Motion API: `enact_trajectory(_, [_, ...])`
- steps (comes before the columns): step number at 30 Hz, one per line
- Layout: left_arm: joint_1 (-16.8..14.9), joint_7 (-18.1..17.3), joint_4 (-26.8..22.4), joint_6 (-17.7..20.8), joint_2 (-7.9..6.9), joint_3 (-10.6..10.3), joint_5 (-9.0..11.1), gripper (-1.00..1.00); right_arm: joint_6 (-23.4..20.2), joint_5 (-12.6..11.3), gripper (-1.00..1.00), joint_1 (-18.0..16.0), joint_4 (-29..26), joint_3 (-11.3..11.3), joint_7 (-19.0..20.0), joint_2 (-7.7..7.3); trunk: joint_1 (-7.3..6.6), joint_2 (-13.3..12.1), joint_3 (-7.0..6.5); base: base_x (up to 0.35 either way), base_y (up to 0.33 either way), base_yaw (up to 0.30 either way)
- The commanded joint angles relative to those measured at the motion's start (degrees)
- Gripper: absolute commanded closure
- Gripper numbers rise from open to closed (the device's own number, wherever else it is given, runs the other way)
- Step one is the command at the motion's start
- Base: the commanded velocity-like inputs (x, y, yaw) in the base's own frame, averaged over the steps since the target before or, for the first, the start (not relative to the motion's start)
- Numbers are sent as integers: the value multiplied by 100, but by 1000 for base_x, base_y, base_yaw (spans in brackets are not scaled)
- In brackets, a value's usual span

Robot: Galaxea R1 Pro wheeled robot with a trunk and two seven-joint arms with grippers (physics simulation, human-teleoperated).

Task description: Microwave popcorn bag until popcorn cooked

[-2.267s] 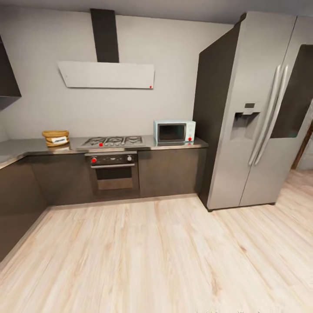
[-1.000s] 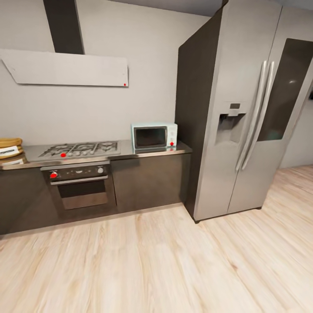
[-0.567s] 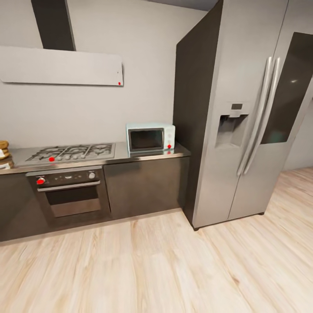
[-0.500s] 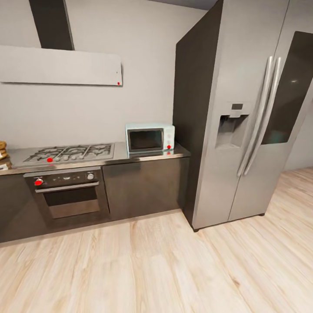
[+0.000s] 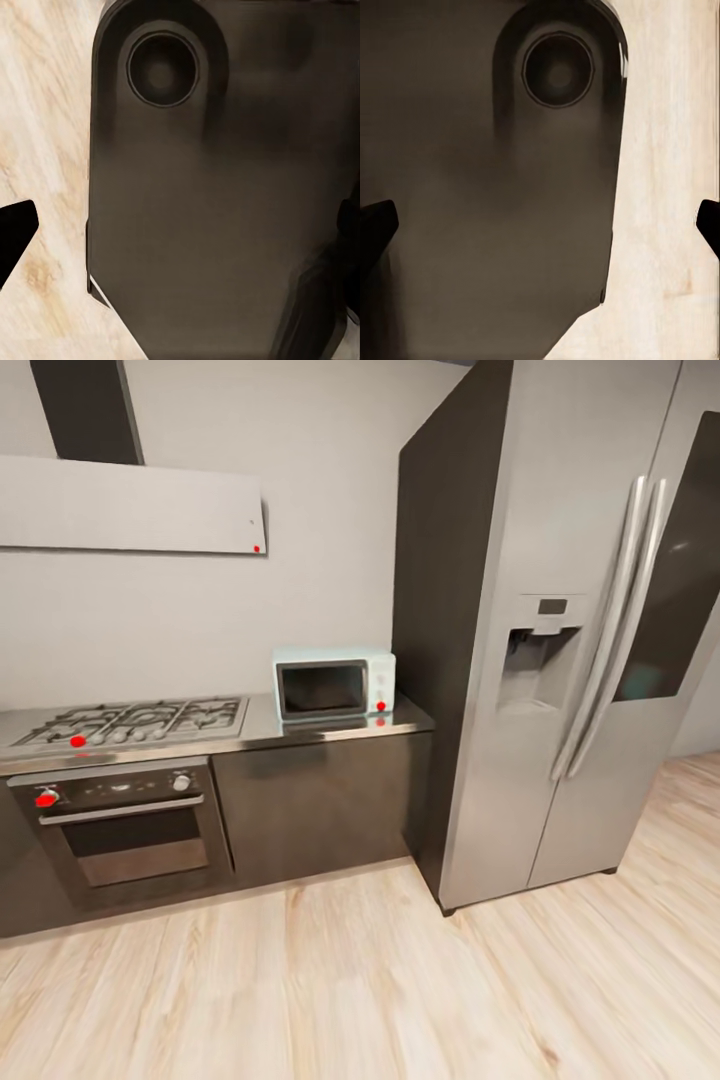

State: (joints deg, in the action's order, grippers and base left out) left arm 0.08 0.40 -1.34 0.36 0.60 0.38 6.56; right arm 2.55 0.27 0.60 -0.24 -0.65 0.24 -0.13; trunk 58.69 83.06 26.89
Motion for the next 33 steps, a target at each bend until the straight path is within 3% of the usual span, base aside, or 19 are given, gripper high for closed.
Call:
enact_trajectory(1, [1,4,-6,2,1,0,56,-100,16,5,-100,1,-2,-6,3,-2,3,2,4,315,-108,0])
enact_trajectory(33, [1,4,-6,-14,1,6,56,-100,16,8,-100,2,-2,-15,3,-12,3,2,4,316,-127,0])
